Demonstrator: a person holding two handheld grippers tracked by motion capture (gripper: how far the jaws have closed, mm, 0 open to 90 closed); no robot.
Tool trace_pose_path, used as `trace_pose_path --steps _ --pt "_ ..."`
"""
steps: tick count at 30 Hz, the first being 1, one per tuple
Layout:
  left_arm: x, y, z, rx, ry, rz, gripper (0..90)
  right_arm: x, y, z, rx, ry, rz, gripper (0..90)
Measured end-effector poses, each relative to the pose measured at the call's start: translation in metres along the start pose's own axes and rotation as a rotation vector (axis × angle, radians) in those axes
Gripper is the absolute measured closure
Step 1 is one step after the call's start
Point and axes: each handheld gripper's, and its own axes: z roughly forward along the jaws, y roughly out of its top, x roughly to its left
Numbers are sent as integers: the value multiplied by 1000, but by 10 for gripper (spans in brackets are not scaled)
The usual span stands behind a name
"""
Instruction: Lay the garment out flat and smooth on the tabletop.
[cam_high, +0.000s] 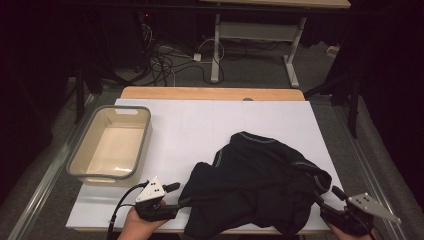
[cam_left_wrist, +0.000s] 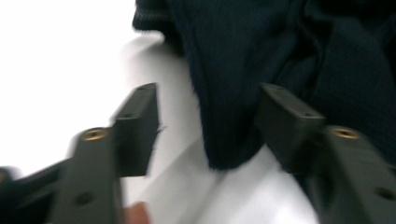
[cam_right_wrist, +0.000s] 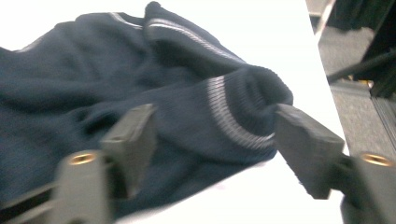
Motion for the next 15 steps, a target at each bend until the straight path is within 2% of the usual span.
trace_pose_path --steps 1,2,3,4,5,6,7,8,9,10,11,12,13,15 --pt "0 0 0 0 0 0 293 -4 3 5 4 -10 6 238" --pt "0 5 5 -34 2 -5 246 -8 7 11 4 -24 14 209" --pt "0 5 5 -34 2 -5 203 -8 7 11 4 -24 14 209" --pt "1 9 11 -43 3 -16 164 -16 14 23 21 -39 38 177" --pt "1 9 11 -43 3 -16 138 -16 14 23 21 -39 38 177" --pt "2 10 13 -41 -5 -22 138 -21 17 36 54 -54 52 201" --pt "2 8 16 -38 -12 -27 138 -21 17 36 54 -54 52 201" --pt "3 8 18 -26 -17 -29 137 -22 17 43 79 -49 56 230" --pt "2 8 17 -28 -20 -22 123 -22 17 49 109 -40 57 266" --pt "2 7 17 -29 -29 -21 93 -21 15 52 127 -32 49 361" --pt "2 7 17 -24 -37 -18 93 -19 14 53 133 -17 29 513" --pt "0 7 17 -21 -37 4 94 -13 15 48 101 -7 -26 741" --pt "0 7 17 -21 -37 4 94 -13 15 48 101 -7 -26 741" --pt "-2 7 18 -17 -37 16 96 -10 20 38 28 15 -31 776"
